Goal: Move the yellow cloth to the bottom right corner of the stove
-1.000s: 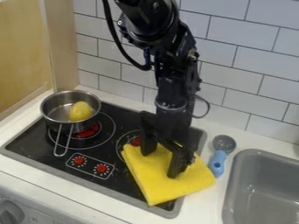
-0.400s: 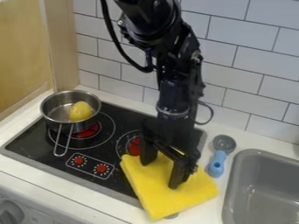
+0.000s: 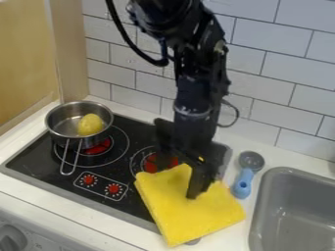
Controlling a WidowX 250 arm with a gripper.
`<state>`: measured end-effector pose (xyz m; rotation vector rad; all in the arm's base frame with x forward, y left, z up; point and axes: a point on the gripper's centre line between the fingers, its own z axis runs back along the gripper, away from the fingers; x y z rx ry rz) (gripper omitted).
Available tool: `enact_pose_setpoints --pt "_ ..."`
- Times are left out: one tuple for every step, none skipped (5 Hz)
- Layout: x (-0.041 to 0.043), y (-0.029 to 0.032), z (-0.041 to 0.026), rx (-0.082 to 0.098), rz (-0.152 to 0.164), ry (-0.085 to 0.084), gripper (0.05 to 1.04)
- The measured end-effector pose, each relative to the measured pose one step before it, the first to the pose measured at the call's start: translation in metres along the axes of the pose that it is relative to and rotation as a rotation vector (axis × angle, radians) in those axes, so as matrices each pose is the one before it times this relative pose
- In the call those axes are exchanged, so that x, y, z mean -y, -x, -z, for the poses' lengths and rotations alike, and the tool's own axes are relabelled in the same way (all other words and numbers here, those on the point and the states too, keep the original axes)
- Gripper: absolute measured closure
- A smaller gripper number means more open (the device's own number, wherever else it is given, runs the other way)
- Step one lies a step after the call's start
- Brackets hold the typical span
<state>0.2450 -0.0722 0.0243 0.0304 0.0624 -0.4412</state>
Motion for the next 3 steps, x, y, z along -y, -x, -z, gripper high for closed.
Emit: enact_pose_setpoints --pt "-0.00290 0.00029 -0.01487 0.0346 -0.0272 -0.0256 0.085" --pt "0.00562 -0.00166 -0.01947 0.0506 -0.0268 -0.0344 0.085" --pt "0.00015 0.00060 -0.00042 -0.0029 -0.0038 -0.0013 0.085"
